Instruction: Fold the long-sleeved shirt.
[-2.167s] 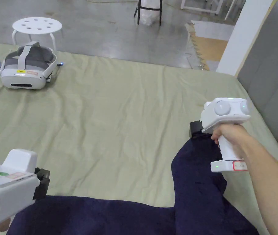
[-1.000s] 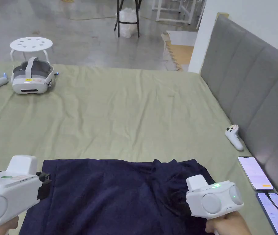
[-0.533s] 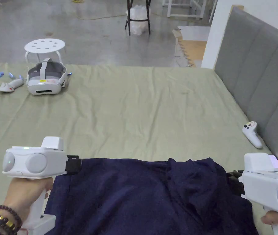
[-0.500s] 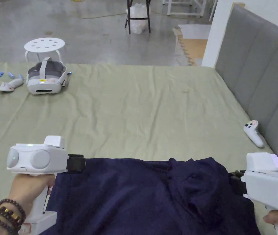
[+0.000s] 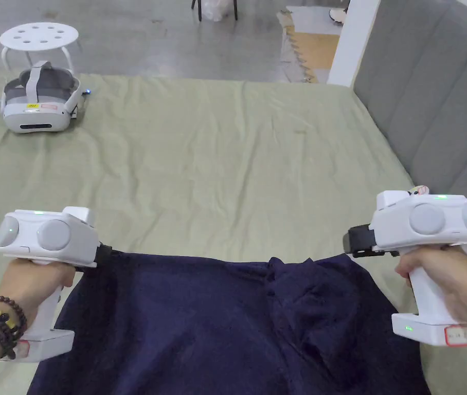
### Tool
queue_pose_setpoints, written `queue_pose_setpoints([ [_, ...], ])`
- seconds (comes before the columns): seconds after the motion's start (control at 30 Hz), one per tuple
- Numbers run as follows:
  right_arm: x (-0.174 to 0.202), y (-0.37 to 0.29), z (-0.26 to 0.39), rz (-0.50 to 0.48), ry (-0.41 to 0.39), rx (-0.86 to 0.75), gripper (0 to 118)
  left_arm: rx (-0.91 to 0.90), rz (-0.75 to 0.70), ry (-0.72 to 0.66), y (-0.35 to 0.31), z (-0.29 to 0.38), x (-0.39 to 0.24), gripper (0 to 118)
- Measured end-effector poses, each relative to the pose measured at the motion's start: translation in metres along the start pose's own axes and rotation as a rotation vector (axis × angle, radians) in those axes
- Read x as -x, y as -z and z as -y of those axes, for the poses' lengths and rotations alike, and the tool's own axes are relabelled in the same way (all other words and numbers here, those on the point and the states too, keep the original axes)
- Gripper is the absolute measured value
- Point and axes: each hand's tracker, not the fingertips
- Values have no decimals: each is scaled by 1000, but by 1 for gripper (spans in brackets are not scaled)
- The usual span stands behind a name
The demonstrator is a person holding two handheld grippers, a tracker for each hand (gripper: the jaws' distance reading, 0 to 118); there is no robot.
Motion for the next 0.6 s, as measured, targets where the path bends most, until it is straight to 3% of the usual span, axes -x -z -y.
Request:
queue_pose_setpoints([
  [0.1,-4,37,-21,-40,17,128,91,-54,1,26,-10,-10,1,12],
  [0.23,2,72,-23,-69,42,251,77,-54,18,18,-10,-17,-3,12],
  [0.27,6,79,-23,-55,30,277,70,-49,7,39,-7,-18,-5,12],
  [0.33,13,88,-17,-47,-16,327,42,-44,-3,56,-5,-17,-6,12],
  [0.37,16,88,-16,-49,-14,331,30,-42,-3,52,-5,-16,-6,12],
  [0.4,17,84,-19,-52,-2,316,9,-40,3,43,-1,-16,-3,12],
  [0.43,16,79,-22,-69,50,292,2,-44,4,34,-2,-16,-2,12],
  [0.5,10,67,-30,-42,30,231,2,-57,9,26,-7,-17,0,12],
  [0.6,10,30,-33,-81,-10,173,2,-92,25,36,-30,-13,-3,12],
])
